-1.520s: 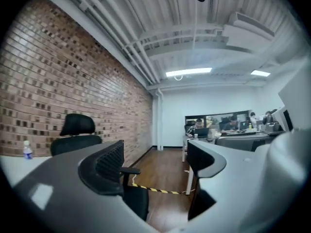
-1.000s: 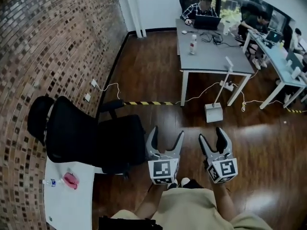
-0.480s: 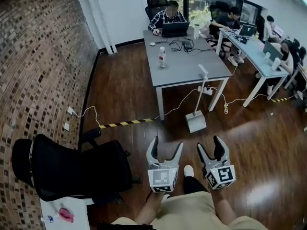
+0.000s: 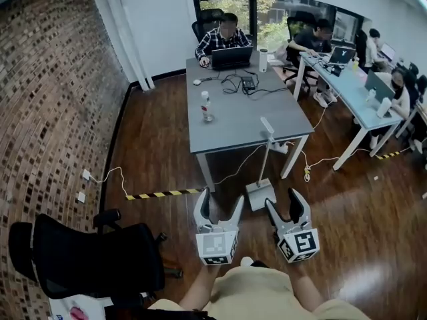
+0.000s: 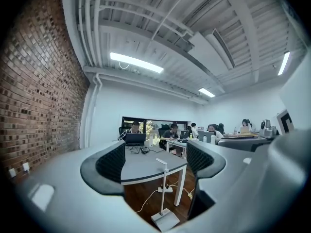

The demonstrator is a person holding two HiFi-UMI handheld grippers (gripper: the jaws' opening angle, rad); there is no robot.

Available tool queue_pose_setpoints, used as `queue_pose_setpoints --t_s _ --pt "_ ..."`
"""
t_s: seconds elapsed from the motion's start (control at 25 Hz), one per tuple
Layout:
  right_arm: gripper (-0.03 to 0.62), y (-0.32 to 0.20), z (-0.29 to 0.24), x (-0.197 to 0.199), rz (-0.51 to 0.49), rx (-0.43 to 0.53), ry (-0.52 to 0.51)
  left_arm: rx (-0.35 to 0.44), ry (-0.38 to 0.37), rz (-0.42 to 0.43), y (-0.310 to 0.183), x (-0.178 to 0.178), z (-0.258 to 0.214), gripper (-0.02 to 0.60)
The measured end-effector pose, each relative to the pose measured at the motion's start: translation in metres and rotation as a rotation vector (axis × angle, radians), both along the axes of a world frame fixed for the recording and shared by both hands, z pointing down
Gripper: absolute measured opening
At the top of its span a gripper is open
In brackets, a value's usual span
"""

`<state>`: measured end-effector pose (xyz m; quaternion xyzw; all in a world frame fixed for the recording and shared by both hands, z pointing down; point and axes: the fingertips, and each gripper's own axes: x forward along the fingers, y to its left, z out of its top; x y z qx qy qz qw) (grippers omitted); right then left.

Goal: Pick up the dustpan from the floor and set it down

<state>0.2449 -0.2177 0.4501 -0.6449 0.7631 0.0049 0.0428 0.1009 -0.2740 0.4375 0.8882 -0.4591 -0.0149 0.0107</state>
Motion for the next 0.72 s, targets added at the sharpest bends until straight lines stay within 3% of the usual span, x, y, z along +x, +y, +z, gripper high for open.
queue_pose_setpoints --t_s 0.32,0.72 --pt "0.319 -0.060 0.035 0.036 -0.023 -0.066 -0.081 -0.072 -0.067 -0.038 -0.057 0.027 0.024 0.360" --pt "0.318 -0.154 0.070 0.062 0.033 -0.084 -0.081 -0.074 -0.079 0.109 -0.160 0.067 0.050 0.360"
